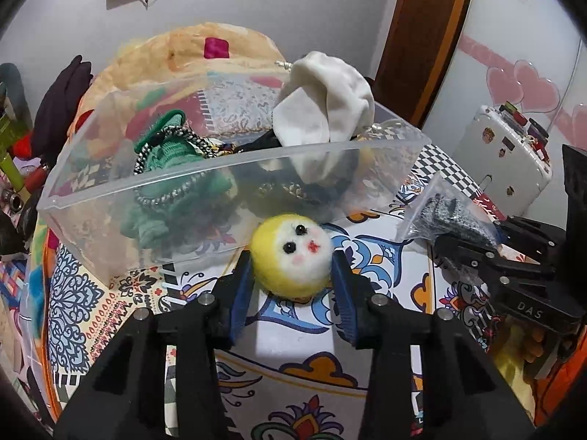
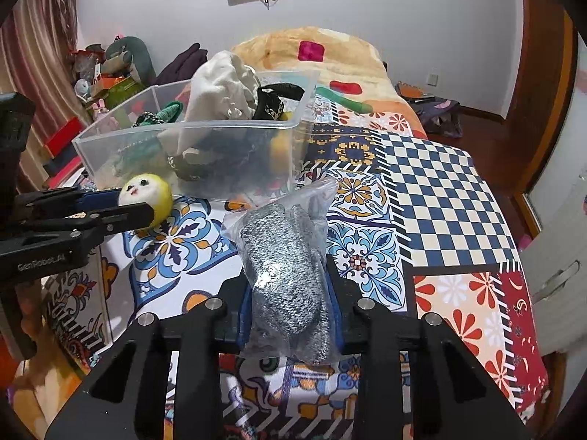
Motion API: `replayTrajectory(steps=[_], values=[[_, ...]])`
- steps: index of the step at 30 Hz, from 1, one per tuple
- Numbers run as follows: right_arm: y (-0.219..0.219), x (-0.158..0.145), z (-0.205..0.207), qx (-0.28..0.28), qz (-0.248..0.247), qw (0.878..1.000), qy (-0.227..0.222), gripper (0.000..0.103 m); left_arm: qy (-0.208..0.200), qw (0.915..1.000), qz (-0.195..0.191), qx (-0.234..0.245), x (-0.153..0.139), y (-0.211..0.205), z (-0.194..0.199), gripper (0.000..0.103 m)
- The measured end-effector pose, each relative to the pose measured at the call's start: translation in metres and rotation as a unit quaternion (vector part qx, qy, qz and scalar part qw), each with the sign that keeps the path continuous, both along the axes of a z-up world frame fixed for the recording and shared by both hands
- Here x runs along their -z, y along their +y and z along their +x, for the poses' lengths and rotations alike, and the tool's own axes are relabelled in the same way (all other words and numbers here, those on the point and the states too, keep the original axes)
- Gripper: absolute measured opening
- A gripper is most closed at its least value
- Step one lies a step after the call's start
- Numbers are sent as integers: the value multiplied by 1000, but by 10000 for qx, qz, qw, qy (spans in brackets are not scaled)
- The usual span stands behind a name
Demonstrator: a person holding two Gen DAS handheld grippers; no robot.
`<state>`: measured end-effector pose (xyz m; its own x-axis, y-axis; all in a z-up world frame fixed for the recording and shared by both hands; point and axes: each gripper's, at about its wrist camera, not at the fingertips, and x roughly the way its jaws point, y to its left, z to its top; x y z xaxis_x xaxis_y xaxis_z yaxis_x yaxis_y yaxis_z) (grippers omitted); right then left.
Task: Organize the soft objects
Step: 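Lower the doll into the box with left tool while right tool drops the sock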
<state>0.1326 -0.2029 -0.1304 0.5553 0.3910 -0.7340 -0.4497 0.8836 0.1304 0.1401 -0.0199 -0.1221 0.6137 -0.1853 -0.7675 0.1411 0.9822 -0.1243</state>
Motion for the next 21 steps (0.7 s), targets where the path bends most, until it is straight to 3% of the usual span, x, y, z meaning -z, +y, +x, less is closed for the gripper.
replayTrajectory(steps=[9,21], values=[[-4,-31,-6,74,179,9991,-381,30,-264,9995,-128,-68,-15,11,-13,41],[17,-78,4,-120,432,9928,-1112,30,-1172,9926,-18,-315,-73,26,-30,42]])
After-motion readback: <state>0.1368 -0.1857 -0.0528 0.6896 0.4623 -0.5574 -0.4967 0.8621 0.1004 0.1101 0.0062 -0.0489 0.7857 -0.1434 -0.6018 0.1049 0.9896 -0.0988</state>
